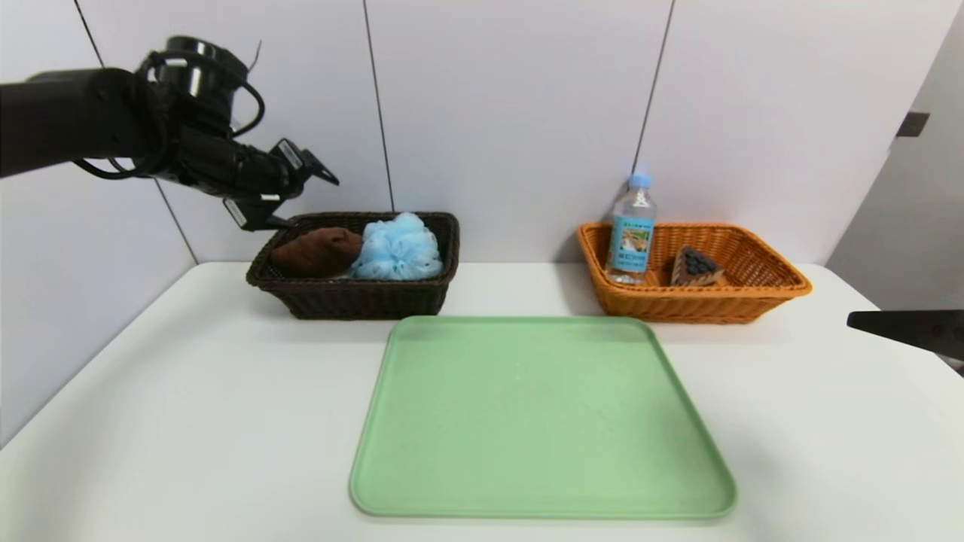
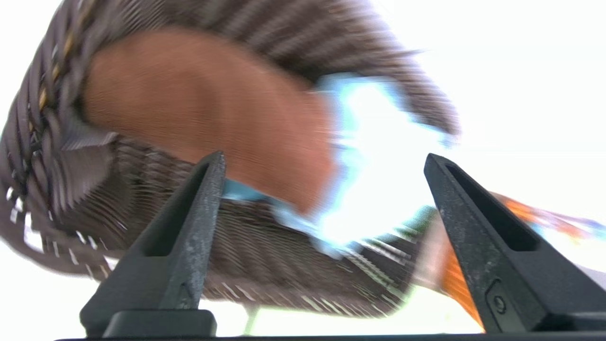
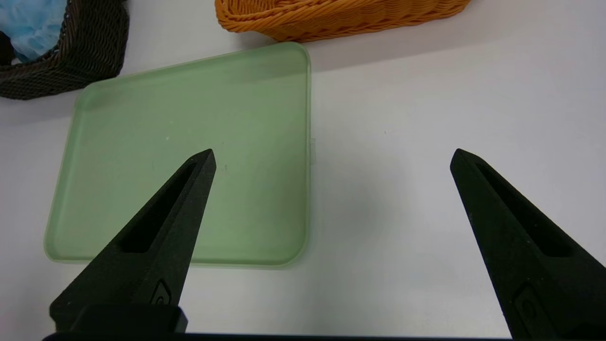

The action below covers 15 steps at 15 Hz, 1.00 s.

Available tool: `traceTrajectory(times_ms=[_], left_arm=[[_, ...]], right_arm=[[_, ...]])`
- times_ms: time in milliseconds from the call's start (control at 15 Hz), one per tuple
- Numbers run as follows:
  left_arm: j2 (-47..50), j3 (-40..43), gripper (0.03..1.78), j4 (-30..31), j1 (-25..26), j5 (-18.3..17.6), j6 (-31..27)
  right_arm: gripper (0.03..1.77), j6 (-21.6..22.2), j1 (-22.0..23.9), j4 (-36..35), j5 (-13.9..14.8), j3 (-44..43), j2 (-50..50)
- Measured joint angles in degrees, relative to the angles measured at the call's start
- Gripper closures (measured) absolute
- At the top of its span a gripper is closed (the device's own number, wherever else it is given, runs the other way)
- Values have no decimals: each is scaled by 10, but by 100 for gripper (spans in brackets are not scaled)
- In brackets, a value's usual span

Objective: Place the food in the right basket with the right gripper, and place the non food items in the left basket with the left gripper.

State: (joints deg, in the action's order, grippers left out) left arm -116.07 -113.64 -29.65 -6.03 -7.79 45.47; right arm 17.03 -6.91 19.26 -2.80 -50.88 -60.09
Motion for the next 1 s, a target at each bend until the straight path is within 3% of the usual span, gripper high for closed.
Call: traceTrajectory(times_ms=[200, 400, 533, 733, 1000], left_arm=[[86, -1, 25, 29, -25, 1, -113], [167, 4, 20, 50, -38, 5, -291], [219, 30, 18, 42, -42, 13, -379], [313, 126, 16, 7, -52, 33, -433], [459, 258, 14, -20, -53, 123, -467]], right_arm=[[9, -45, 0, -3, 10, -3, 0], [9, -146, 4, -59, 24, -2, -8], [9, -209, 13, -128, 41, -2, -31], [9, -283, 20, -250, 57, -9, -75], [9, -285, 23, -261, 60, 0, -74]])
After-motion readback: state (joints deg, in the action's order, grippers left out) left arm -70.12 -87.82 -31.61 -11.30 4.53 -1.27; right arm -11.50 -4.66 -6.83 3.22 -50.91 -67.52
